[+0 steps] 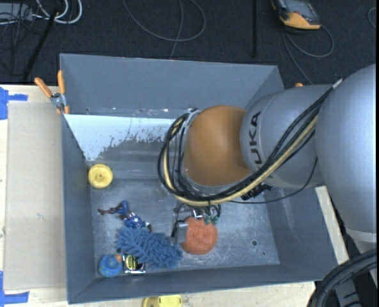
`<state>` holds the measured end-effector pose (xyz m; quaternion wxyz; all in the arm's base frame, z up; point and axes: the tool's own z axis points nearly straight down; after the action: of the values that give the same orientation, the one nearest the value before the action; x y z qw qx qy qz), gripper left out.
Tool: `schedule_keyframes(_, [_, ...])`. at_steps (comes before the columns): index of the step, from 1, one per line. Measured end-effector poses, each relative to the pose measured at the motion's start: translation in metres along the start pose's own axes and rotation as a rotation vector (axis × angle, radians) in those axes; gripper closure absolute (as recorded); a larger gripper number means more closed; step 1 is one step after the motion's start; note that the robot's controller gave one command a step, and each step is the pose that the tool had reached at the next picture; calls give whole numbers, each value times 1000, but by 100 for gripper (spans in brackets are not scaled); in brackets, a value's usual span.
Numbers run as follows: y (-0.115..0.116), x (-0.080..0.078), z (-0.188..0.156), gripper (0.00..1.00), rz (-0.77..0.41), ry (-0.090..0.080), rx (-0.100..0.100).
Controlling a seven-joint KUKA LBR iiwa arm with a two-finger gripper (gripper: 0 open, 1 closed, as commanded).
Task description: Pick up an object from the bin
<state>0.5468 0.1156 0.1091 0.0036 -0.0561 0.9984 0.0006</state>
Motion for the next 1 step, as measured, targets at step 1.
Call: schedule_keyframes(1, [-1,28,32,0,-48,8,0])
